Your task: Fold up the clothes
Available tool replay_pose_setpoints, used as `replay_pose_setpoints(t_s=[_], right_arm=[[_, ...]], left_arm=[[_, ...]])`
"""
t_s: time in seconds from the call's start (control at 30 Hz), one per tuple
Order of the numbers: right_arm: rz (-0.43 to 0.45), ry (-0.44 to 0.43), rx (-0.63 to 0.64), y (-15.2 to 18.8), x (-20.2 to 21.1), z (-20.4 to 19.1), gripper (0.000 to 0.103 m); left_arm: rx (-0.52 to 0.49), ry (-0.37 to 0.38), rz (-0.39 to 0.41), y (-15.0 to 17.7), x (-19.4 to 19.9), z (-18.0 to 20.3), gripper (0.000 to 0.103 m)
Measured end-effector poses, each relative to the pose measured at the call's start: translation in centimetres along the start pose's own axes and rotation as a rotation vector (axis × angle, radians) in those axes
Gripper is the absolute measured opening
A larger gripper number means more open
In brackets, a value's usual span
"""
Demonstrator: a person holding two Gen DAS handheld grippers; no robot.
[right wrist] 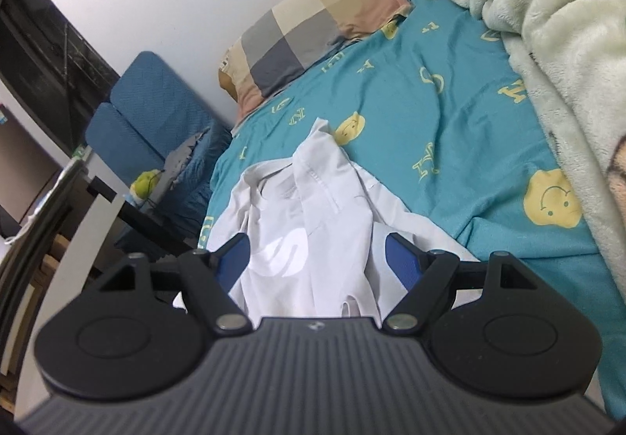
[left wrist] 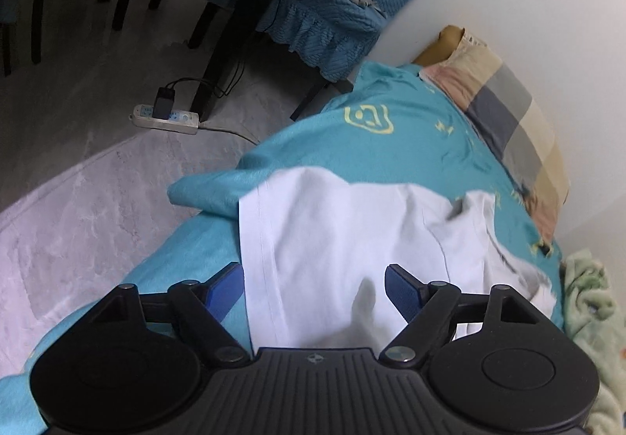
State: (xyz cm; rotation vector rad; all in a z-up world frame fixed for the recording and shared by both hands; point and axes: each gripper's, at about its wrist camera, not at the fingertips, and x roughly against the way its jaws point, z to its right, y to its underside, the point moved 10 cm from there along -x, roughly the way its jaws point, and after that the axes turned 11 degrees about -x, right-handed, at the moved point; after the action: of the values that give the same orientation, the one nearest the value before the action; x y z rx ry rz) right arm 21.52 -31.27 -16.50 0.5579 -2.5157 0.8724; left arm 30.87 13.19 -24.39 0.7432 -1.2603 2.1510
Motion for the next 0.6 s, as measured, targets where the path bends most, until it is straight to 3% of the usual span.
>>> replay_pose_setpoints(t_s=[0.1,0.13,0.3,0.4,0.47,0.6], right_arm=[[-0.007,0.006,0.026,0.2,-0.6,-0.2,0.078],[-0.008,0.009,0.036,0.3,-0.7,-0.3,0.078],[-0.003,0.020,0.038,0.3,-0.5,-0.2,0.078],[0.060,0.068,0.058,-0.4,0.1,0.1,0.078],[0.090,0.079,0.079,-0.9,0.2,0.0,0.078],[0.065,0.106,0.065,-0.8,-1.2,0.4,0.078]], left_arm=[[-0.057,-0.024,0.005,-0.6,-0.8,0.2,0.034],[-0.080,-0.009,-0.004,-0.8,-1.0,0.5,0.011],[-0.118,0.036,0.041,-3.6,0.1,2.0,0.005],[-0.230,0.030,0.079,-7.2,1.1,4.7,0.004],[-0.290,0.016,0.099,-10.0,1.7,6.2,0.004],[-0.366,-0.059,0.149,-15.7,1.7,7.8,0.004]])
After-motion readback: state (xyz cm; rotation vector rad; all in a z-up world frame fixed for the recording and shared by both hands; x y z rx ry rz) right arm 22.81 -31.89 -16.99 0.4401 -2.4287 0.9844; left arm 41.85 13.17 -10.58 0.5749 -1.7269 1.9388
